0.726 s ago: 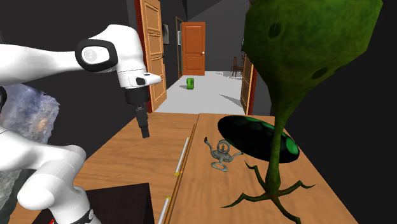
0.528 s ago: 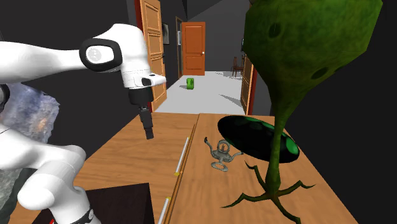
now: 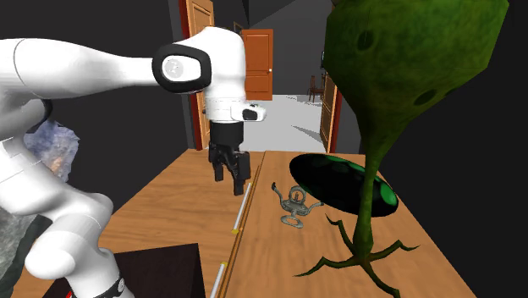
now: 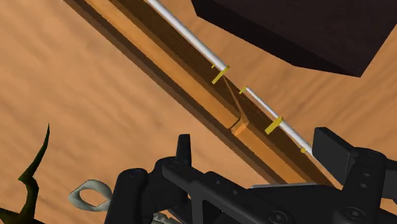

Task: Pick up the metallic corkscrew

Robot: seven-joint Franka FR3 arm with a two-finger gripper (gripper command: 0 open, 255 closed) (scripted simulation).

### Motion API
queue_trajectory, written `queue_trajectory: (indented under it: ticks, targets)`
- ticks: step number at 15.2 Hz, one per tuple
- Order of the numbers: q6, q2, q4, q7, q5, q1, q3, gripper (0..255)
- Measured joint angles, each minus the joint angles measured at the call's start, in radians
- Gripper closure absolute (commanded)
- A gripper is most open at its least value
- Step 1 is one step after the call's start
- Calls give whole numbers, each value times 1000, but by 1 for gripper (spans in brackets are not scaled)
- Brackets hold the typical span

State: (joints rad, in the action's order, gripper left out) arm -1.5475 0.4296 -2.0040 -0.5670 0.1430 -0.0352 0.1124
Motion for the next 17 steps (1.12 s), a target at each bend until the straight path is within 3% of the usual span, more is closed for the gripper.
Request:
queue_trajectory:
  ticks: [6, 10, 12, 17]
  targets:
    - [67, -293, 277, -280, 0, -16, 69, 0]
    - [147, -529, 538, -464, -14, -6, 90, 0]
    - [152, -570, 572, -499, -16, -3, 90, 0]
    - [91, -568, 505, -500, -15, -3, 88, 0]
